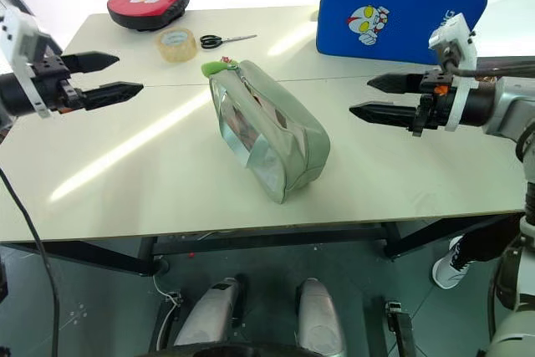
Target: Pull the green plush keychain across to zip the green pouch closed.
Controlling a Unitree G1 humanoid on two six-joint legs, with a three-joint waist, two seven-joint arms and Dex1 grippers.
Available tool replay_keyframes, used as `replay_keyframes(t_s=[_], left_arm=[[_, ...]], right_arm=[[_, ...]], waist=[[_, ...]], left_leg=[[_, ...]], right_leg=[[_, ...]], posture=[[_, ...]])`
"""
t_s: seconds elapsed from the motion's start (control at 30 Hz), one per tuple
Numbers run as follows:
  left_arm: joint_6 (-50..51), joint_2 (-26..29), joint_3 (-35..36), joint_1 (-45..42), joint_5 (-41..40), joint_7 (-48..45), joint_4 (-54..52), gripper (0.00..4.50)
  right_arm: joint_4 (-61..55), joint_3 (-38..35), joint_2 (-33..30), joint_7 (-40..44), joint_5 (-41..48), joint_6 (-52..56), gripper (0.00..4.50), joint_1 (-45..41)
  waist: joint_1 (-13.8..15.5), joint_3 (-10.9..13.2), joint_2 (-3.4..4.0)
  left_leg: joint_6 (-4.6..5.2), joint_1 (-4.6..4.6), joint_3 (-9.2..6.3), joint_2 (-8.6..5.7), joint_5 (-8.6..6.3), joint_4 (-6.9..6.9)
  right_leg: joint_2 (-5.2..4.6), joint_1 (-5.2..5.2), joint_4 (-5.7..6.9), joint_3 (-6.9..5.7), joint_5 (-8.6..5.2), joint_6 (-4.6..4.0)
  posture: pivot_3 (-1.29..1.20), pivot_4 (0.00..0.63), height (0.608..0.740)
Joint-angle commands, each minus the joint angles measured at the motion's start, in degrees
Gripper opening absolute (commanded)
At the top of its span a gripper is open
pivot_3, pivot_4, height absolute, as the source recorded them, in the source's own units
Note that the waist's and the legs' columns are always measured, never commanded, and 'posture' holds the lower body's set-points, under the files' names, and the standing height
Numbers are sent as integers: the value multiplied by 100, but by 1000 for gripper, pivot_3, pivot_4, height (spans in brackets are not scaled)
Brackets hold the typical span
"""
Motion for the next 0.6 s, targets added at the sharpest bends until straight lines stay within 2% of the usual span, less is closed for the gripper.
replay_keyframes(t_s=[0.03, 0.33, 0.6], left_arm=[[-95, 76, 34, -3, 6, -149, -7, 4472], [-177, -26, -47, -127, 88, -121, 92, 4472], [-106, -192, -99, 79, -96, -193, -491, 4472]], right_arm=[[-276, -160, -41, -93, 89, -73, 4500, 58], [-629, -143, -41, -273, 35, -189, 4500, 349], [-593, 171, 433, -1007, 127, 349, 4500, -352]], waist=[[3, 0, 0], [10, 0, -1], [7, 1, -2]], left_leg=[[0, 0, 0, 0, 0, 0], [0, -1, 2, 0, 0, 1], [0, -2, 8, 3, 0, 1]], right_leg=[[0, 0, 0, 0, 2, 4], [0, -2, 0, 3, 3, 5], [0, -7, 0, 8, 4, 3]], posture=[[0, 150, 740], [0, 150, 740], [0, 150, 740]])
